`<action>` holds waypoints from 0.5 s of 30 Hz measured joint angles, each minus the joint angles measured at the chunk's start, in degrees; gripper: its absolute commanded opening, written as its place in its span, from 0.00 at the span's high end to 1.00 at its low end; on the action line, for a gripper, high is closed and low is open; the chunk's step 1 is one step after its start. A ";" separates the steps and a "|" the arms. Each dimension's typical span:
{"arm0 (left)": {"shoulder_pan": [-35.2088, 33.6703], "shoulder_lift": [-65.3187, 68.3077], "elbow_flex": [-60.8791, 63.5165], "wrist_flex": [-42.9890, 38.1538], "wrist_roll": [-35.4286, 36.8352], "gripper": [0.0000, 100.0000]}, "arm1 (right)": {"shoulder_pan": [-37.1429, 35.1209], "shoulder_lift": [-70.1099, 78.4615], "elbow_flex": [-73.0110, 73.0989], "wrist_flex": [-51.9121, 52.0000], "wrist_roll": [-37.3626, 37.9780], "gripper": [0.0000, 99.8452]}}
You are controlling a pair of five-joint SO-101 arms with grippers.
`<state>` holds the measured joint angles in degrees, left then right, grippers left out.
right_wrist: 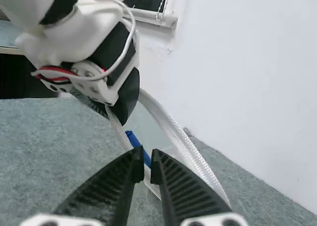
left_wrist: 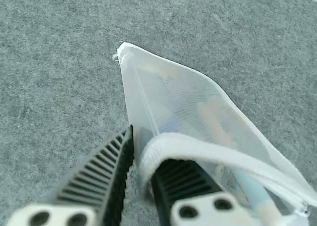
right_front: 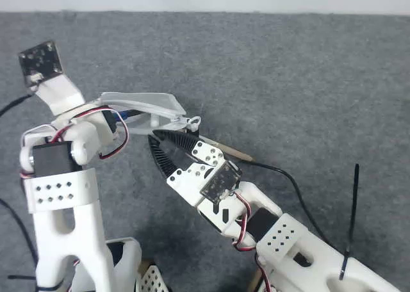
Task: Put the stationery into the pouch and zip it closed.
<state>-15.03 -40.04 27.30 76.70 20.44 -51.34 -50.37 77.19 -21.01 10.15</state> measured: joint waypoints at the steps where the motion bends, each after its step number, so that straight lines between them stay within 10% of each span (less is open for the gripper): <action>1: 0.00 0.00 0.00 0.00 0.00 0.99 | 0.00 0.00 0.00 -0.26 0.00 0.98; 15: 0.00 0.00 0.00 -0.09 0.00 0.99 | 2.29 13.89 -10.11 -0.62 -0.09 0.98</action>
<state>-15.03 -40.04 27.30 76.62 20.44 -49.05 -36.48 67.08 -21.63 10.07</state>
